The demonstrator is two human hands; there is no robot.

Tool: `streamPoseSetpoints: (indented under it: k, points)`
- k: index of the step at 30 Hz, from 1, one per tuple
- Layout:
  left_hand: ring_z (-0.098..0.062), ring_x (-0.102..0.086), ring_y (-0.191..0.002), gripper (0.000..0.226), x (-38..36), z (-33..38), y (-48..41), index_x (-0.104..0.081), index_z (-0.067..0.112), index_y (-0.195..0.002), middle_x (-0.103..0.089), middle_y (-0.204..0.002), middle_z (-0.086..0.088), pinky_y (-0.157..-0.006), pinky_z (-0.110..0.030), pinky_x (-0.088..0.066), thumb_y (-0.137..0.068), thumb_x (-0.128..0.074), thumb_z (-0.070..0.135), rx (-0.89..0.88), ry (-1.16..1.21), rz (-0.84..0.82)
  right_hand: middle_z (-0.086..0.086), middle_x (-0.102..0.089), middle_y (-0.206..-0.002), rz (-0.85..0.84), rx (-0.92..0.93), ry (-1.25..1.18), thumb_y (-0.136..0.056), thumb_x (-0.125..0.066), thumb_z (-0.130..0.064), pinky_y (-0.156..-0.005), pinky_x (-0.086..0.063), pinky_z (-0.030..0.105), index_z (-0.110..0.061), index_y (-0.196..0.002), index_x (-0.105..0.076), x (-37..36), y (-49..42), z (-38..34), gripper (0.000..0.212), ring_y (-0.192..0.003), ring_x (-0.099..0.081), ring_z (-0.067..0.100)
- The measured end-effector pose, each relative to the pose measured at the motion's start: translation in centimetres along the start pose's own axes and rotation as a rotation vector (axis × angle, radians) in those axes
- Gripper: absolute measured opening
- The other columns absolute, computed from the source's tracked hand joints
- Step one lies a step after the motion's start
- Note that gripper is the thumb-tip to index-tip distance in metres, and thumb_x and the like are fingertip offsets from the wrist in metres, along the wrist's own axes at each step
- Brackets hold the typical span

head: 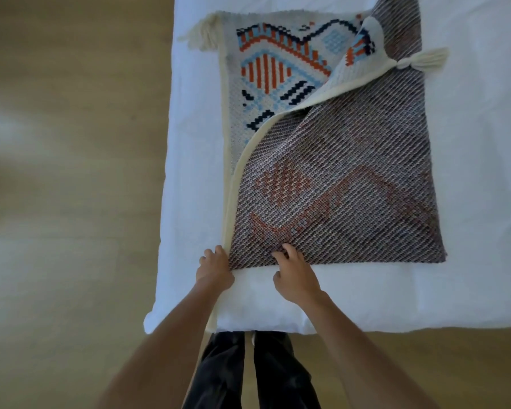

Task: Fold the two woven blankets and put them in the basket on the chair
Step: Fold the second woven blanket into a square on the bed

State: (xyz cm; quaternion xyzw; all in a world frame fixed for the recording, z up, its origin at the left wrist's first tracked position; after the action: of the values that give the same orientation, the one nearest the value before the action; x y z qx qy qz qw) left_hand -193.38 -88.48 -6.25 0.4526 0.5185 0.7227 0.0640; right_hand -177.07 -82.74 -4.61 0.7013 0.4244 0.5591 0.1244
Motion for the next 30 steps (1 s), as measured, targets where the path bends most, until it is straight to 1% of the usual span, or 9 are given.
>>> streamPoseSetpoints:
  k: [2, 4, 9, 12, 16, 20, 24, 26, 30]
  points:
    - [-0.031, -0.04, -0.12, 0.05, 0.4, 0.6, 1.1, -0.033, 0.006, -0.128, -0.036, -0.128, -0.014, -0.091, -0.038, -0.044, -0.084, -0.055, 0.008, -0.009, 0.003, 0.01, 0.008, -0.018, -0.153, 0.008, 0.0, 0.007, -0.095, -0.041, -0.016, -0.106, -0.033, 0.04, -0.013, -0.141, -0.035, 0.8, 0.5, 0.1, 0.047, -0.136, -0.025, 0.029]
    - [-0.031, -0.039, -0.12, 0.05, 1.3, 1.1, 2.5, -0.032, 0.007, -0.129, -0.036, -0.128, -0.013, -0.091, -0.039, -0.044, -0.084, -0.053, 0.013, -0.017, 0.006, 0.037, 0.008, -0.016, -0.155, 0.024, -0.016, 0.014, -0.097, -0.038, -0.02, -0.11, -0.027, 0.04, -0.014, -0.143, -0.032, 2.0, 1.4, 0.2, 0.047, -0.139, -0.02, 0.028]
    - [-0.03, -0.039, -0.122, 0.049, 5.6, 2.6, 6.4, -0.033, 0.008, -0.132, -0.038, -0.132, -0.011, -0.097, -0.043, -0.039, -0.088, -0.047, 0.024, -0.07, 0.05, 0.137, 0.008, -0.008, -0.158, 0.092, -0.051, 0.081, -0.1, -0.031, -0.038, -0.115, -0.014, 0.045, -0.017, -0.149, -0.019, 5.7, 3.4, 0.0, 0.054, -0.144, -0.007, 0.027]
    - [-0.029, -0.034, -0.128, 0.053, 8.8, 3.2, 8.7, -0.028, 0.009, -0.14, -0.034, -0.141, -0.011, -0.101, -0.044, -0.034, -0.092, -0.043, 0.028, -0.137, 0.039, 0.204, 0.01, -0.007, -0.158, 0.152, -0.063, 0.094, -0.099, -0.028, -0.045, -0.116, -0.011, 0.048, -0.018, -0.149, -0.017, 9.1, 3.8, -1.4, 0.059, -0.145, -0.005, 0.03]
    - [-0.028, -0.023, -0.138, 0.059, 13.0, 2.7, 11.2, -0.023, 0.011, -0.145, -0.022, -0.152, -0.009, -0.107, -0.047, -0.027, -0.094, -0.041, 0.032, -0.221, 0.018, 0.29, 0.013, -0.01, -0.158, 0.223, 0.003, 0.14, -0.098, -0.027, -0.048, -0.116, -0.012, 0.05, -0.017, -0.149, -0.018, 13.2, 4.0, -5.7, 0.061, -0.144, -0.008, 0.031]
    - [-0.026, -0.015, -0.142, 0.059, 16.4, 0.3, 12.2, -0.021, 0.012, -0.146, -0.017, -0.154, -0.007, -0.109, -0.048, -0.024, -0.095, -0.041, 0.033, -0.212, 0.006, 0.349, 0.014, -0.01, -0.157, 0.26, 0.035, 0.184, -0.097, -0.028, -0.049, -0.115, -0.014, 0.05, -0.017, -0.148, -0.019, 15.5, 3.8, -10.9, 0.061, -0.144, -0.009, 0.032]
    - [-0.024, -0.012, -0.144, 0.061, 19.0, -3.5, 11.9, -0.019, 0.013, -0.147, -0.013, -0.156, -0.005, -0.111, -0.047, -0.022, -0.095, -0.041, 0.035, -0.223, 0.008, 0.379, 0.016, -0.015, -0.156, 0.296, 0.058, 0.204, -0.096, -0.031, -0.049, -0.113, -0.017, 0.051, -0.016, -0.146, -0.024, 16.0, 3.6, -16.4, 0.06, -0.143, -0.011, 0.033]
    - [-0.024, -0.014, -0.143, 0.061, 20.3, -5.8, 11.4, -0.019, 0.013, -0.147, -0.016, -0.156, -0.005, -0.111, -0.046, -0.024, -0.094, -0.042, 0.035, -0.238, 0.008, 0.38, 0.016, -0.013, -0.156, 0.282, 0.033, 0.196, -0.097, -0.03, -0.049, -0.114, -0.016, 0.051, -0.018, -0.147, -0.022, 15.2, 3.2, -18.8, 0.06, -0.143, -0.01, 0.033]
    - [-0.024, -0.025, -0.136, 0.055, 23.3, -11.9, 10.3, -0.029, 0.013, -0.14, -0.029, -0.147, -0.005, -0.105, -0.044, -0.027, -0.091, -0.045, 0.034, -0.27, -0.012, 0.39, 0.012, -0.009, -0.157, 0.275, -0.039, 0.166, -0.097, -0.029, -0.049, -0.114, -0.013, 0.05, -0.019, -0.147, -0.021, 13.4, 2.3, -24.3, 0.059, -0.143, -0.007, 0.032]
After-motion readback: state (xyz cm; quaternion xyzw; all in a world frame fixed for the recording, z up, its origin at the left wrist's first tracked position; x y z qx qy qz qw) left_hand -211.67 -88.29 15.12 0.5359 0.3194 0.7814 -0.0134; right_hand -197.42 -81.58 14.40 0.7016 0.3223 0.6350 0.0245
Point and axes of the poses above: each hand's wrist, its own y-axis away from the middle knuckle, its own x-axis out of the back of the hand, z = x × y, the point moved 6 cm from there along -y, towards the middle knuckle
